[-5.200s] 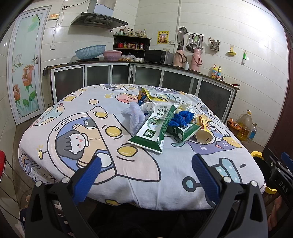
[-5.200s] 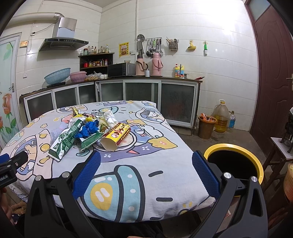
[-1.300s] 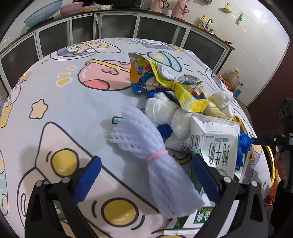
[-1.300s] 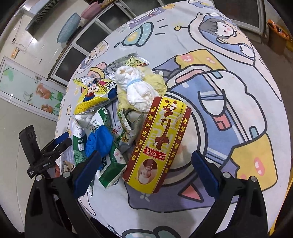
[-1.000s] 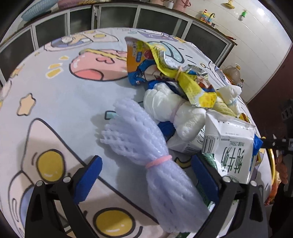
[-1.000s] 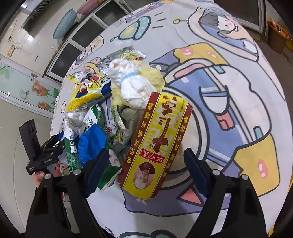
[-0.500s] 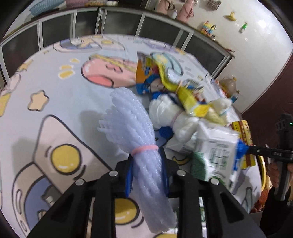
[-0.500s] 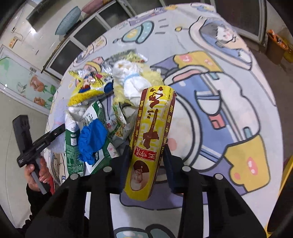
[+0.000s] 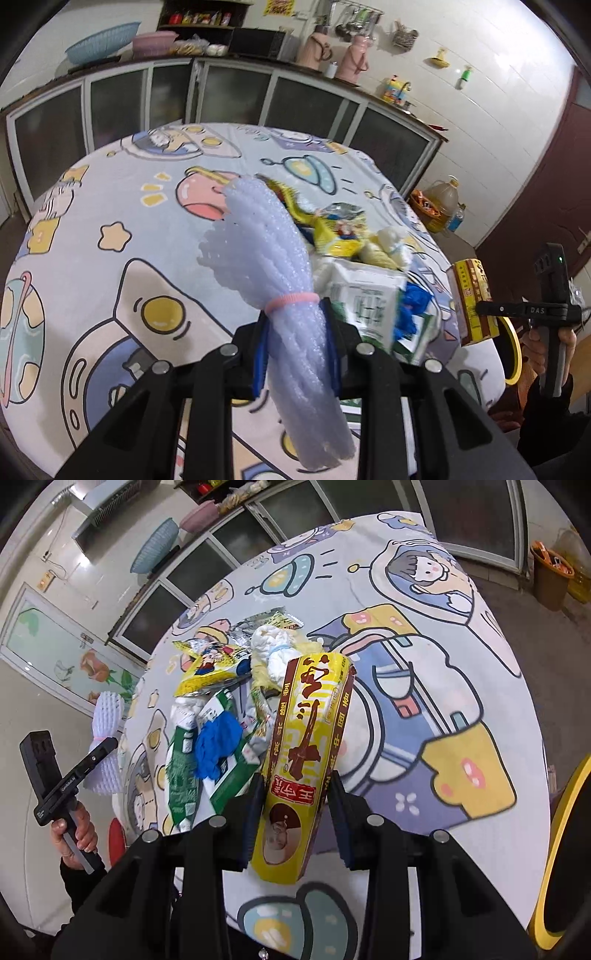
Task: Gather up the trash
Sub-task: 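Carry the mesh sleeve and yellow box with both tools over the yellow-rimmed bin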
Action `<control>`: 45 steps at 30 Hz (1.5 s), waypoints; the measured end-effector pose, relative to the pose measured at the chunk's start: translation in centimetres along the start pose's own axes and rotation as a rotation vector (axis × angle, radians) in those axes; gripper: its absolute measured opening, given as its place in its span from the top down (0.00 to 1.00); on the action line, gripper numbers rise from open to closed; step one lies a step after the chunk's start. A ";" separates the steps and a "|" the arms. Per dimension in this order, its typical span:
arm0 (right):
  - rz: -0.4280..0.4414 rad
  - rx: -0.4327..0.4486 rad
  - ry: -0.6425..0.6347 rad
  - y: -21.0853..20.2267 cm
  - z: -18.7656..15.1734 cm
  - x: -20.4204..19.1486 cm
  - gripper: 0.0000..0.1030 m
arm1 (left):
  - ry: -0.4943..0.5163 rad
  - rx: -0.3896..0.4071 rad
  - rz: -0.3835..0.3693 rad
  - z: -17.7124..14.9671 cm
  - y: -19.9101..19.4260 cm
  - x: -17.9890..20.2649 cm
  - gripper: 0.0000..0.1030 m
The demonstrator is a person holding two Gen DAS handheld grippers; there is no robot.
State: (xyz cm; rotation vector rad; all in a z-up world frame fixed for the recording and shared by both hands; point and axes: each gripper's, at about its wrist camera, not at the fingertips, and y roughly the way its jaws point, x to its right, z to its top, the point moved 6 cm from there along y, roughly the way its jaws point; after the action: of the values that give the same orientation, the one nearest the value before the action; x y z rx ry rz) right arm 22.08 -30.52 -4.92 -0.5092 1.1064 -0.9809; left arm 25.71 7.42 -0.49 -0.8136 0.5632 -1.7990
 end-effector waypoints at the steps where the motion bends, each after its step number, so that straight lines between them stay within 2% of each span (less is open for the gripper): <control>1: 0.004 0.008 0.002 -0.5 -0.4 0.1 0.67 | 0.010 0.003 -0.006 -0.1 -0.2 0.6 0.77; 7: 0.026 0.042 0.047 -2.9 -2.3 1.9 0.67 | 0.066 -0.007 -0.068 -1.1 -0.1 4.7 0.77; 16: 0.003 0.115 0.146 -7.2 -5.3 7.4 0.67 | 0.182 -0.077 -0.200 -2.4 3.7 13.3 0.77; 23: -0.076 0.208 0.249 -11.8 -7.5 13.5 0.67 | 0.290 -0.118 -0.337 -2.7 6.8 22.6 0.77; 33: -0.236 0.349 0.447 -18.7 -11.3 23.8 0.67 | 0.435 -0.196 -0.519 -3.9 12.5 36.4 0.77; 37: -0.301 0.379 0.491 -19.9 -12.4 26.5 0.66 | 0.459 -0.238 -0.569 -5.1 14.6 40.3 0.77; 45: -0.315 0.369 0.574 -19.4 -14.0 31.0 0.66 | 0.509 -0.327 -0.633 -8.5 18.5 47.6 0.77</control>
State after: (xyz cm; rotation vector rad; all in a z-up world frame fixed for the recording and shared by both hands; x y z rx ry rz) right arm 5.04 -65.18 -11.28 -0.0938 1.3280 -1.6356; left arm 19.57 -43.61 -6.48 -0.8042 1.0324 -2.5716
